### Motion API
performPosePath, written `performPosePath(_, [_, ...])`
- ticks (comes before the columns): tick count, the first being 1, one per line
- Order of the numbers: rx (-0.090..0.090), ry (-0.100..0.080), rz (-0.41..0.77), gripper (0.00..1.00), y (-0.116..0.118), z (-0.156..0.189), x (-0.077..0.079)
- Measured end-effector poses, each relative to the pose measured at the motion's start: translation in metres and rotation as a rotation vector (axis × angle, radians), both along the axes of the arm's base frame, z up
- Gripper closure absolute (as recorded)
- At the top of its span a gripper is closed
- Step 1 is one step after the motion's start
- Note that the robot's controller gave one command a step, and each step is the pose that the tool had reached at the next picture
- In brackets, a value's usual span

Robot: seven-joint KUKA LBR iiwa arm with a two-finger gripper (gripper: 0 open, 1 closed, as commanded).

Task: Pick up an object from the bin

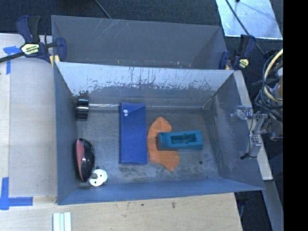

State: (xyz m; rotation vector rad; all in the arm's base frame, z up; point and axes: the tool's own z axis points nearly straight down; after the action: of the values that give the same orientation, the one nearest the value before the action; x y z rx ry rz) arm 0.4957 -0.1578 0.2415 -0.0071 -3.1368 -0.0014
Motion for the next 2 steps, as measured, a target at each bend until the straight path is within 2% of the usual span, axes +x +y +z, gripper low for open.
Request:
performPosePath(1, [-0.002,-0.008,0.004,0.0,0.001,0.005,0.002])
performPosePath(2, [-0.003,-0.013,-0.063,0.0,0.025,-0.053,0.003])
